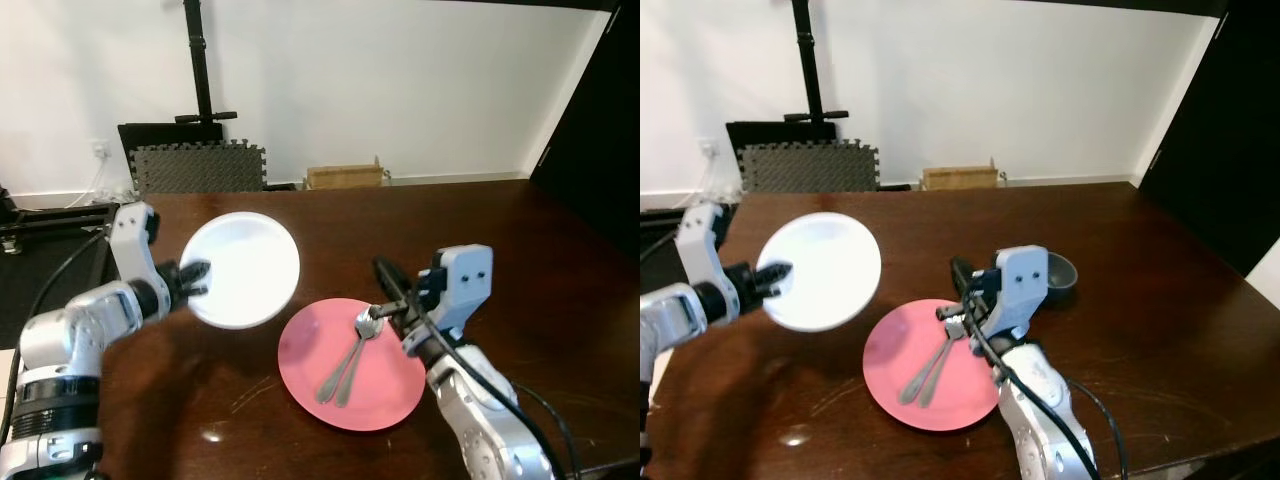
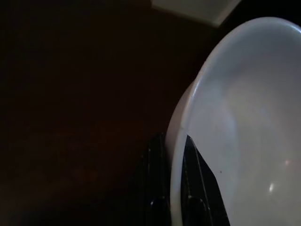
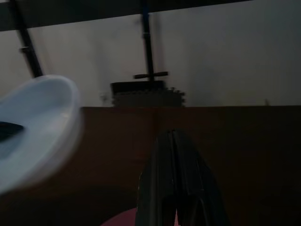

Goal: Setting the table

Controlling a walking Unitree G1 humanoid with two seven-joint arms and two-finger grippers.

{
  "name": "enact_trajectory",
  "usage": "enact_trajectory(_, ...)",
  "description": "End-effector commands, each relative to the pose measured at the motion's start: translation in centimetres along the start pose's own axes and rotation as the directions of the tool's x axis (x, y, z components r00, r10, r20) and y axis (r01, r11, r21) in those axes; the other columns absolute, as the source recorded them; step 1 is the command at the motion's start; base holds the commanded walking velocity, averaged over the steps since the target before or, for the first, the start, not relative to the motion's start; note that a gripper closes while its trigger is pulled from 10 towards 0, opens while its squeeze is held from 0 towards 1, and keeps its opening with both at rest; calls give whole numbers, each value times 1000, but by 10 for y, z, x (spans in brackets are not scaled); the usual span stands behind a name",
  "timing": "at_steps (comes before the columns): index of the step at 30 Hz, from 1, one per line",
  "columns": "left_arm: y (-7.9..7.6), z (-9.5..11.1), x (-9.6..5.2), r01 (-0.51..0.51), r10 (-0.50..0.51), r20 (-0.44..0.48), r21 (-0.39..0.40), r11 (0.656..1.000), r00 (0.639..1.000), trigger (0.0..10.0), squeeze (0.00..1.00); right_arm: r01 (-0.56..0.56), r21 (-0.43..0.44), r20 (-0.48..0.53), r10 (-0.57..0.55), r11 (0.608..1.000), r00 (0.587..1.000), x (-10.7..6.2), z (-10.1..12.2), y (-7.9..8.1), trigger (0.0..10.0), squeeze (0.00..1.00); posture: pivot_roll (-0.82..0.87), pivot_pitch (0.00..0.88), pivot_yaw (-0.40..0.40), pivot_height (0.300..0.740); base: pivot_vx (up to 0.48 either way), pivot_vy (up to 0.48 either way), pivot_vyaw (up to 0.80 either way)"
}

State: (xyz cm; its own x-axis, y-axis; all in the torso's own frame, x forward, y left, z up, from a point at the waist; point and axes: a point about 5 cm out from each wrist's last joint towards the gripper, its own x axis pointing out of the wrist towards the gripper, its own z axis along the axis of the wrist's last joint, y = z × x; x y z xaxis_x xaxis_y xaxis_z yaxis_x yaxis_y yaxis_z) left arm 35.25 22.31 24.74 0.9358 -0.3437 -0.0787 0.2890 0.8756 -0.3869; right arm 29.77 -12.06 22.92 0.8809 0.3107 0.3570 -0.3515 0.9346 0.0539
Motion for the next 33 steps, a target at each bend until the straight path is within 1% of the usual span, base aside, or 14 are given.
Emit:
enact_trajectory(1,-1,5,-2,-19,19,43,-2,1000,999,10000,0,19,2,1,-19,1000,1000,-1,-1,-2,10000,0,46,40,2,740,0,0,0)
enact_trajectory(2,-1,8,-3,-37,37,65,4,999,997,10000,0,26,-2,3,-26,1000,1000,-2,0,-3,10000,0,44,37,0,740,0,0,0)
enact_trajectory(3,-1,8,-3,-37,37,65,4,999,997,10000,0,26,-2,3,-26,1000,1000,-2,0,-3,10000,0,44,37,0,740,0,0,0)
enact_trajectory(4,-2,9,-4,-55,53,87,28,998,995,10000,0,38,-8,2,-38,999,999,-2,0,-4,10000,0,43,36,0,740,0,0,0)
enact_trajectory(5,-2,9,-4,-55,53,87,28,998,995,10000,0,38,-8,2,-38,999,999,-2,0,-4,10000,0,43,36,0,740,0,0,0)
enact_trajectory(6,-3,9,-4,-77,69,112,70,995,991,10000,0,54,-9,0,-54,998,999,-2,-2,-6,10000,0,42,33,0,740,0,0,0)
enact_trajectory(7,-6,9,-4,-91,78,134,93,992,988,10000,0,68,-9,-2,-68,998,998,-3,-3,-7,10000,0,42,32,1,740,0,0,0)
enact_trajectory(11,-10,4,-4,-125,110,148,102,987,983,10000,0,93,-8,-5,-93,996,996,-4,-5,-8,10000,0,39,32,3,740,0,0,0)
enact_trajectory(13,-9,5,-4,-158,135,171,127,979,976,10000,0,95,-6,-4,-95,995,995,-4,-5,-8,10000,0,37,33,5,740,0,0,0)
enact_trajectory(16,-10,5,-4,-154,133,174,118,981,976,10000,0,98,-5,-4,-98,995,995,-4,-5,-8,10000,0,37,37,5,740,0,0,0)
enact_trajectory(21,-15,7,-3,-167,133,206,153,974,969,10000,0,113,-7,-9,-113,994,994,-5,-7,-10,10000,0,38,38,7,740,0,0,0)
enact_trajectory(24,-17,6,-3,-169,132,204,177,970,970,10000,0,116,-5,-10,-116,993,993,-4,-7,-10,10000,0,41,42,5,740,0,0,0)
enact_trajectory(27,-22,4,-3,-146,103,197,218,965,975,10000,0,117,-4,-12,-117,993,993,-3,-8,-10,10000,0,45,41,5,740,-385,0,0)
enact_trajectory(33,-24,5,-2,-145,99,202,225,964,974,10000,0,118,-3,-13,-118,993,993,-2,-9,-11,10000,0,47,39,5,740,-478,0,0)
